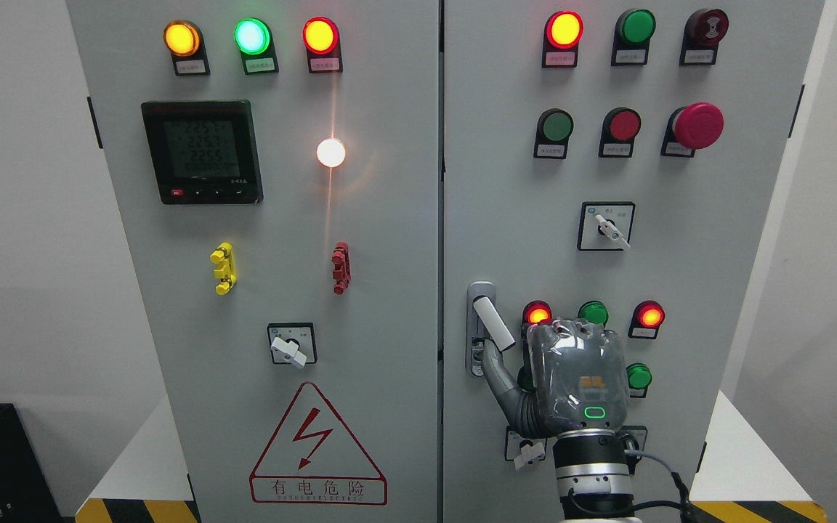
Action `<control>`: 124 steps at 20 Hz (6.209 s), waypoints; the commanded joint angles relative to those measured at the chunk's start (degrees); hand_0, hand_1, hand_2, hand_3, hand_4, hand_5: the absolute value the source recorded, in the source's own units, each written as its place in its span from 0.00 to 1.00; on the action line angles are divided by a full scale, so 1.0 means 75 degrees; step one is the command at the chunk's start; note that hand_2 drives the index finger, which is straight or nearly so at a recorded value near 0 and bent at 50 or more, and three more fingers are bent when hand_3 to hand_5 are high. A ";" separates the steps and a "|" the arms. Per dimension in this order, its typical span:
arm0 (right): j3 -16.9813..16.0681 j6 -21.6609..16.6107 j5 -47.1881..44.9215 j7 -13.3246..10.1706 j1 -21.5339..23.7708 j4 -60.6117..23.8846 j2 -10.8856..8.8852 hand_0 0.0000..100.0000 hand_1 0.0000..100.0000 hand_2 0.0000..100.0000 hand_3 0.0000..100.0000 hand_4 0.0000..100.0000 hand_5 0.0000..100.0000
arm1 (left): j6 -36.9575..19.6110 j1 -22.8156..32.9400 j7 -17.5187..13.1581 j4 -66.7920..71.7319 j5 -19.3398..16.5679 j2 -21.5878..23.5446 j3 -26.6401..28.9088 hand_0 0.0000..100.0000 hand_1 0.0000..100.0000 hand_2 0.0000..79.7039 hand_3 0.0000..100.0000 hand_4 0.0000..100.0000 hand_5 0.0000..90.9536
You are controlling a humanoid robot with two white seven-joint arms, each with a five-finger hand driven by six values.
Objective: Release door handle
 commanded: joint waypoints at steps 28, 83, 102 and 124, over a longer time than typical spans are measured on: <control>-0.0089 0.0004 0.0025 -0.0008 0.0000 -0.0036 0.0012 0.53 0.26 0.95 1.00 1.00 1.00 | -0.0005 0.0000 -0.0003 0.0000 0.0000 0.0000 0.0000 0.12 0.56 0.00 0.00 0.00 0.00; -0.0241 0.0015 0.0048 -0.0019 -0.0023 -0.0094 0.0035 0.53 0.27 0.93 1.00 1.00 1.00 | 0.0007 0.0000 -0.0003 0.0000 0.0000 0.0000 0.0000 0.12 0.56 0.00 0.00 0.00 0.00; -0.0253 0.0004 0.0048 -0.0019 -0.0058 -0.0141 0.0035 0.53 0.27 0.93 1.00 1.00 1.00 | -0.0005 0.0000 -0.0003 0.0000 0.0000 0.0000 0.0000 0.12 0.56 0.00 0.00 0.00 0.00; -0.0253 0.0004 0.0048 -0.0019 -0.0094 -0.0129 0.0047 0.53 0.26 0.92 1.00 1.00 1.00 | -0.0005 0.0011 -0.0003 0.0000 0.0000 0.0000 0.0000 0.12 0.56 0.00 0.00 0.00 0.00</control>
